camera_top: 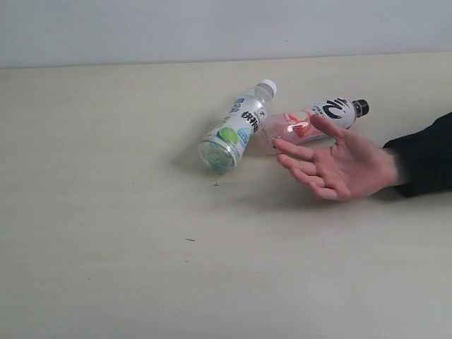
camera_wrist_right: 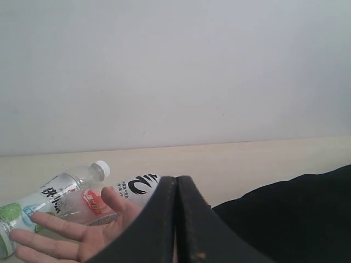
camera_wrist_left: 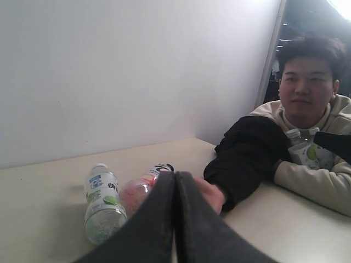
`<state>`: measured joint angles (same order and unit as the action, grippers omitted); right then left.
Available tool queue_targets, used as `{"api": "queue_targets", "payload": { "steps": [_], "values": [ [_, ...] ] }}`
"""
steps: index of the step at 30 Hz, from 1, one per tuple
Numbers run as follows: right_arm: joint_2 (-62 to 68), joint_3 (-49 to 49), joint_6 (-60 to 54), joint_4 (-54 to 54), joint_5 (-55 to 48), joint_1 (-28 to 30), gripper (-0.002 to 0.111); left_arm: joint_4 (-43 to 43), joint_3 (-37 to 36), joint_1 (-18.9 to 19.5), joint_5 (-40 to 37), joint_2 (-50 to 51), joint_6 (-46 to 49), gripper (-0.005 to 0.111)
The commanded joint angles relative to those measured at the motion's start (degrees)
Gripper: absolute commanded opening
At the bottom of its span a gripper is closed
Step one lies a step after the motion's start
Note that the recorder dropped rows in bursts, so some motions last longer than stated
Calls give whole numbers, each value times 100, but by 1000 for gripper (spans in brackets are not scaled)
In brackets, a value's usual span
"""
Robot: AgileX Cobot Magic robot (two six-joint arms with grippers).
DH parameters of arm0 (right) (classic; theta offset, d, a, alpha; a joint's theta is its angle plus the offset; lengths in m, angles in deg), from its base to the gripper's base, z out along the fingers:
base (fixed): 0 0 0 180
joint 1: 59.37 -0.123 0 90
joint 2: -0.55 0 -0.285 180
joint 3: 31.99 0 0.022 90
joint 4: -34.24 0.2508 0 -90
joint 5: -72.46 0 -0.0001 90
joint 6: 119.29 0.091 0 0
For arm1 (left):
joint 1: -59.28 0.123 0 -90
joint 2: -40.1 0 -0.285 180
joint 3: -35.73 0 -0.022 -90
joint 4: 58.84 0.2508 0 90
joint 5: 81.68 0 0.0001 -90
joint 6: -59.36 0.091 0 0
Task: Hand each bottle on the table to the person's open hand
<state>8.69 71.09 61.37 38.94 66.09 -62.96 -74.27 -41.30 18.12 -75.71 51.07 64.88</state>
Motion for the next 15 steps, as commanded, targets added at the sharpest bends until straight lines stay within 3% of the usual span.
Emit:
{"api": "queue_targets", "payload": {
  "steps": [1, 10, 15],
  "values": [
    [-35, -29, -19, 4, 22, 24, 0, -11, -18, 12, -2, -10, 2, 0],
    [-35, -29, 3, 34, 63, 24, 0, -11, -18, 12, -2, -10, 2, 0],
    [-35, -29, 916, 950, 679, 24, 0, -11, -18, 12, -2, -10, 2, 0]
  ]
}}
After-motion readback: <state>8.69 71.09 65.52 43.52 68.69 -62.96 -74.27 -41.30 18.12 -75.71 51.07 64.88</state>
